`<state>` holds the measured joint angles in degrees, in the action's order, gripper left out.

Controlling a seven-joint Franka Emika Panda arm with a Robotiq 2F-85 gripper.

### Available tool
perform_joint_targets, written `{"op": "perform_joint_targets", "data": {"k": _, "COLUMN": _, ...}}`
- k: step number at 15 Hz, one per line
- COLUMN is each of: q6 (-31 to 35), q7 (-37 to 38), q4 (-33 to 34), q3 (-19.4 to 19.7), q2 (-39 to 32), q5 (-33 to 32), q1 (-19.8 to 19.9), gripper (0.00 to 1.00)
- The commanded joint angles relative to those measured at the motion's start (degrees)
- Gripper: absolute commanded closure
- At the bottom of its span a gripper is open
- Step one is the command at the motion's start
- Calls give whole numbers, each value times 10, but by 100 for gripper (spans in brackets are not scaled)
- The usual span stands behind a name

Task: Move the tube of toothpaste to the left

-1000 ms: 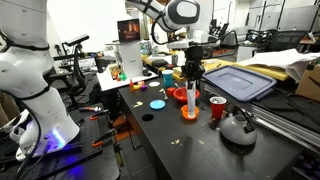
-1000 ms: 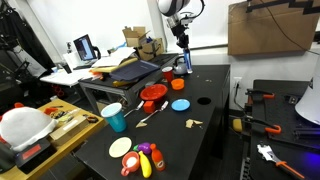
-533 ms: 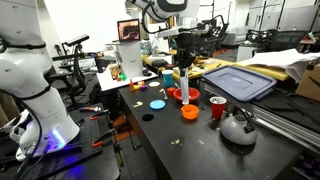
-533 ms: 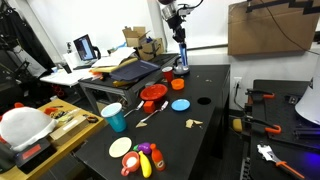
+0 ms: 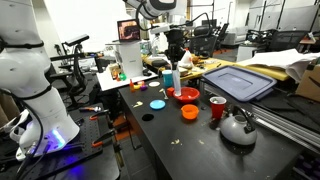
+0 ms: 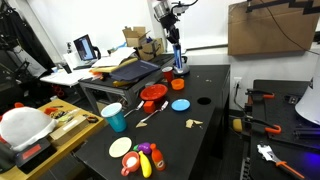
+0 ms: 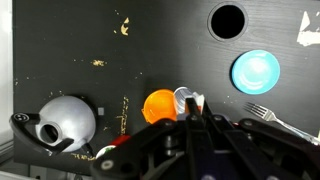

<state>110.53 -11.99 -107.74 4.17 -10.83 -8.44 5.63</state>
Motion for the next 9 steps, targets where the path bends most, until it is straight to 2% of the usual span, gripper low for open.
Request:
{"op": "perform_joint_targets", "data": {"k": 1, "q6": 5, "q7": 18, "q4": -31, "q3": -10, "q2": 27, "q5": -9, "q1": -16, "gripper": 99}}
{"op": "perform_joint_targets", "data": {"k": 9, "q6": 11, "q7": 38, "q4": -57, "q3": -34, "q2": 35, "q5": -11, "q1": -49, "gripper": 99}}
